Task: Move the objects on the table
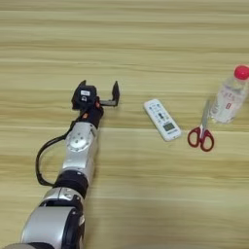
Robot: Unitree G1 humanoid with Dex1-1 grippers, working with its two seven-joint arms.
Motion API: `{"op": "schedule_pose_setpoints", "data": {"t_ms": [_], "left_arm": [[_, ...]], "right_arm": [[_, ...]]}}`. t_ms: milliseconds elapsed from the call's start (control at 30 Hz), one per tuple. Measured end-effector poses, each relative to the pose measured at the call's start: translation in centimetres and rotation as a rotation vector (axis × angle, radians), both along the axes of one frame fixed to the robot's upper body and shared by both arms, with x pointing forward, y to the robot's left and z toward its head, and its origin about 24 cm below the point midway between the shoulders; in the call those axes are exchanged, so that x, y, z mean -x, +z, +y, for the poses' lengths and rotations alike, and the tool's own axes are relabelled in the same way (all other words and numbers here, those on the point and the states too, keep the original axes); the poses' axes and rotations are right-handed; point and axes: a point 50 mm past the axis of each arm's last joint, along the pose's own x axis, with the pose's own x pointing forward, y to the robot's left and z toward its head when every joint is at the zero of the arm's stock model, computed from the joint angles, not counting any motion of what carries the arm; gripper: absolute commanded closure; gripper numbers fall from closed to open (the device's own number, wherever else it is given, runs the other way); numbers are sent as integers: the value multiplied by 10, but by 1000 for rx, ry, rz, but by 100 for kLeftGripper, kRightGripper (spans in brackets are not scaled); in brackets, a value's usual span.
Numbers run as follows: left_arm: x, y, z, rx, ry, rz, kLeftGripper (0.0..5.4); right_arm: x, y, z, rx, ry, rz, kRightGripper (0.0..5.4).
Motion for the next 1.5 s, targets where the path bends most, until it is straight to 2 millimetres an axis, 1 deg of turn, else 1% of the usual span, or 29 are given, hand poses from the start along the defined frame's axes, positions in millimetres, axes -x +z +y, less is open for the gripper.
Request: {"op": "schedule_pose_setpoints", "data": {"t_ms": [133, 267, 600, 933, 1233, 1267, 1333, 1467, 1500], "left_arm": [[0, 0, 0, 0, 0, 0, 0], [0, 0, 0, 0, 0, 0, 0], [0, 0, 0, 0, 0, 1, 0], [0, -1, 0, -1, 0, 2, 0], [0, -1, 0, -1, 0, 7, 0], [0, -2, 0, -1, 0, 7, 0], [0, -2, 0, -1, 0, 7, 0], [0, -2, 0, -1, 0, 7, 0], [0, -2, 0, -1, 0, 7, 0]], "right_arm": [[-3, -19, 2, -7, -13, 79, 206], [-1, -41, -1, -23, -28, 168, 207], [3, -78, 3, -67, -45, 295, 206], [5, -92, 1, -77, -81, 352, 206], [3, -92, 1, -66, -96, 359, 206], [3, -92, 2, -67, -96, 359, 178], [3, -93, 1, -66, -96, 361, 152], [4, -96, 2, -68, -92, 375, 123], [4, -96, 2, -69, -91, 375, 106]]}}
